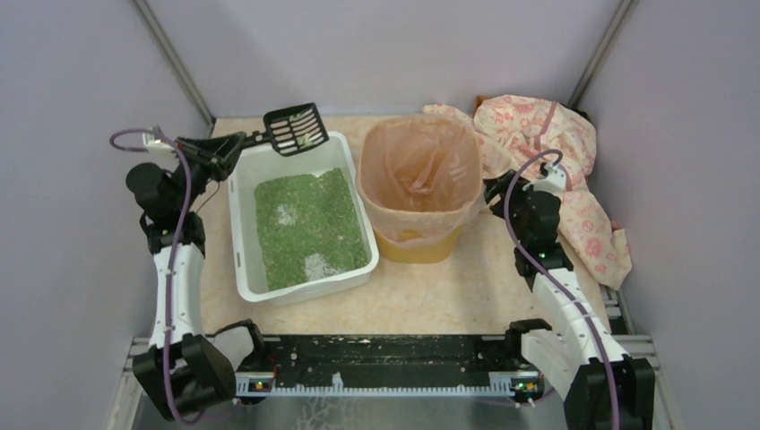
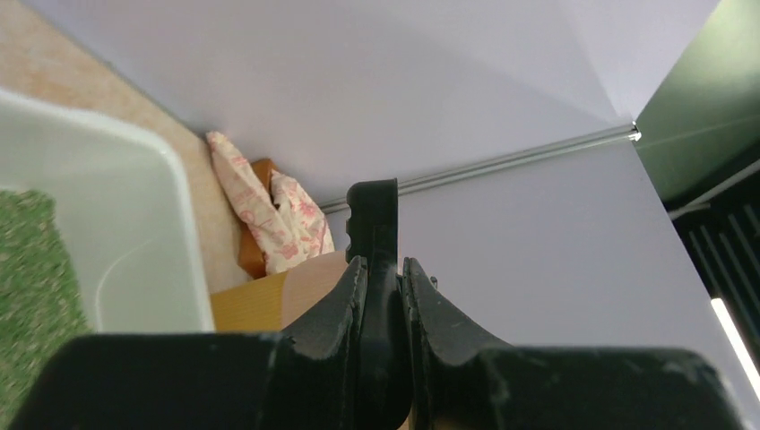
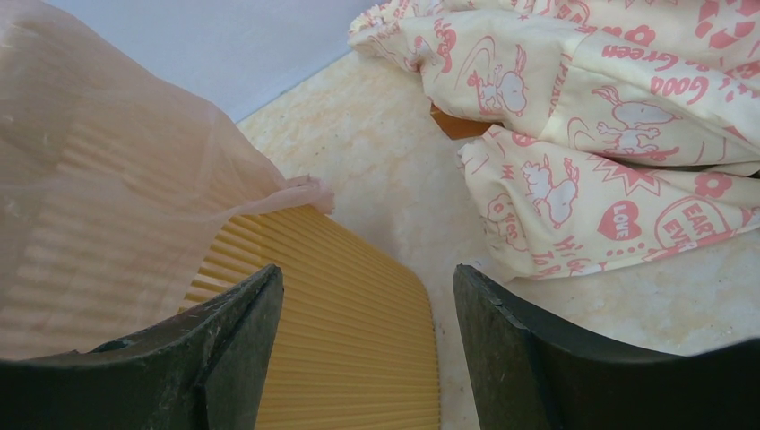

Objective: Clean the litter box

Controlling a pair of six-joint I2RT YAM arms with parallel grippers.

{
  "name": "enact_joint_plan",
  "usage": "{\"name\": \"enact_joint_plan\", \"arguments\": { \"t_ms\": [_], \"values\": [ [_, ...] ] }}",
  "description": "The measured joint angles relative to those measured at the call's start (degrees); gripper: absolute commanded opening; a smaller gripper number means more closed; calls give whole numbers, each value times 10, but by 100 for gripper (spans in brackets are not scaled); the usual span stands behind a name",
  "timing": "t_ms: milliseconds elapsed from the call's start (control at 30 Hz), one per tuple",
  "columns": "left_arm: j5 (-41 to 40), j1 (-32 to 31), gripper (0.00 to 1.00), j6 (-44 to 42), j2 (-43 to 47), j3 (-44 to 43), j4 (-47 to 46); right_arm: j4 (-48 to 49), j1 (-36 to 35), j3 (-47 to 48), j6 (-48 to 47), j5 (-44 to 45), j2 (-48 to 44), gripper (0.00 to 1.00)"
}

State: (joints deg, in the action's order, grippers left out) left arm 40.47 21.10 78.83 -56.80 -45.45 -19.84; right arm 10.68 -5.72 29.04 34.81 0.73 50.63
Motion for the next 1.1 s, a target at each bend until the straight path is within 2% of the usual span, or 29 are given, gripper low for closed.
{"name": "enact_joint_plan", "arguments": {
  "t_ms": [233, 400, 533, 767, 900, 1100],
  "values": [
    [-47, -132, 0, -59, -105, -163, 16, -23, 0, 19, 4, -13, -19, 70],
    [-67, -218, 0, -101, -145, -191, 10, -33, 0, 19, 10, -26, -29, 70],
    [-68, -302, 0, -171, -177, -210, 1, -41, 0, 19, 12, -26, -29, 70],
    [-56, -414, 0, -379, -202, -257, 5, -52, 0, 19, 13, -26, -30, 70],
    [-53, -449, 0, -493, -201, -285, 27, -58, 0, 21, 13, -26, -31, 70],
    [-75, -538, 0, -719, -159, -255, 47, -60, 0, 22, 14, -26, -33, 70]
  ]
}}
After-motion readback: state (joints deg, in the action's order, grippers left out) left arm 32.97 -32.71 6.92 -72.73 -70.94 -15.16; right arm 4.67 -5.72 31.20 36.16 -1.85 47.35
